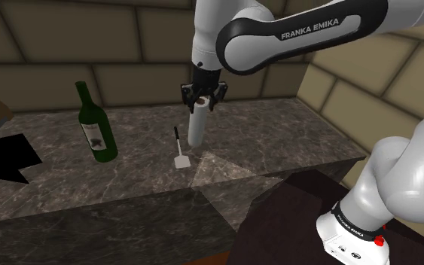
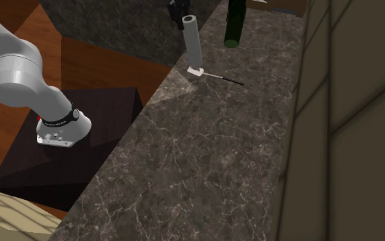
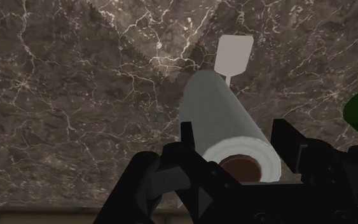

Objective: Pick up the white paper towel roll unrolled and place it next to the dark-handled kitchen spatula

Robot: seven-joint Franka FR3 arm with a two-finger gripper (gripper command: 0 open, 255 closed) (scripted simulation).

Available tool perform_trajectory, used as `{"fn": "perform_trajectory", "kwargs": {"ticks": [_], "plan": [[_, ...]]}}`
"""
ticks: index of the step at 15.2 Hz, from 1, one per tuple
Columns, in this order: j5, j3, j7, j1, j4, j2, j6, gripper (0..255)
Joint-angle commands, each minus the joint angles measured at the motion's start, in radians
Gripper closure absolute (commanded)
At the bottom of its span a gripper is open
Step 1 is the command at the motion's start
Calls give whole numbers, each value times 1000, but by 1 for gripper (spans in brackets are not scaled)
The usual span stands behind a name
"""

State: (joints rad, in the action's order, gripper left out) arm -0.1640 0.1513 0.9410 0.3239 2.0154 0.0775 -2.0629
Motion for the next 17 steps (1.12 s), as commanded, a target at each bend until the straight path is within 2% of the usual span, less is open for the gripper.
{"fn": "perform_trajectory", "kwargs": {"ticks": [1,12,17], "plan": [[-4,1,8,1,22,-6,-27,255],[-32,1,43,-2,127,-56,-179,255],[-32,1,43,-2,127,-56,-179,255]]}}
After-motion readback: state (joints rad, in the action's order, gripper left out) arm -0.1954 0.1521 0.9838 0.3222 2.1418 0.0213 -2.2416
